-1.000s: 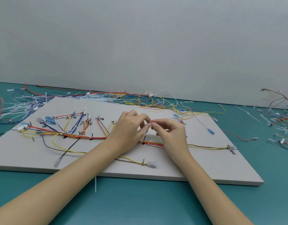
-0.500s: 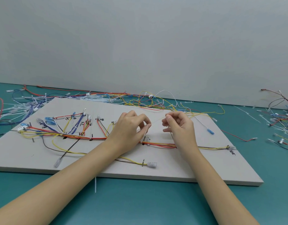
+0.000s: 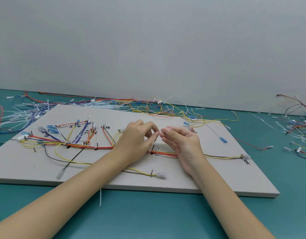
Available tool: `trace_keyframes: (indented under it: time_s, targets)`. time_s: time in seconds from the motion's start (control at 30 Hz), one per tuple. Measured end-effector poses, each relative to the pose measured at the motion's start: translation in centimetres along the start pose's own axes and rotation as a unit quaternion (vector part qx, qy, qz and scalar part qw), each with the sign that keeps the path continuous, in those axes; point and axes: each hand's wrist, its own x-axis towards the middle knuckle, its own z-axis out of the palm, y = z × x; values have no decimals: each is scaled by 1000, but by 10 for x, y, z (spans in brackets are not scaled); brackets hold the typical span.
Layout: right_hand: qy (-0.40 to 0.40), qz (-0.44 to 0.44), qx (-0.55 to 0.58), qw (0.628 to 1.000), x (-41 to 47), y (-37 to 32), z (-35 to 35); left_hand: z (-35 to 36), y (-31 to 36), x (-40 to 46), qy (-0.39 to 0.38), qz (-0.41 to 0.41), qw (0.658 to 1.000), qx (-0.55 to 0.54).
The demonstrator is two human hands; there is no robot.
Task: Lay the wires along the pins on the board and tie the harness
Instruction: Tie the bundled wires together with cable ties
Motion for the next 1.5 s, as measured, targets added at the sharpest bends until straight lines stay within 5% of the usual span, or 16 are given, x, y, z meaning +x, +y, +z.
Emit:
trace_keyframes:
  time_s: [0.57,0.8,0.93,1.1,1.2,1.4,1.5]
  targets:
    - [68,-54,-33,996,4,-4,-5,-1,3,-1,-16,-6,1000,-4]
    - [160,-114,-98,976,19,-21,-29,-9,8,0,24,-27,997,-74]
    - [190,-128,-122,966,25,-26,-45,-14,11,0,105,32,992,-54]
    - [218,-160,-167,948,30,-30,-54,-8,19,2,137,216,954,154]
    - [227,-169,-181,942,32,-32,-58,-4,28,6,78,263,940,200]
    - [225,-186,-206,934,34,-33,-63,8,40,5,-124,179,954,207]
    - [218,-185,-217,933,35,-32,-64,15,35,1,-148,146,961,184]
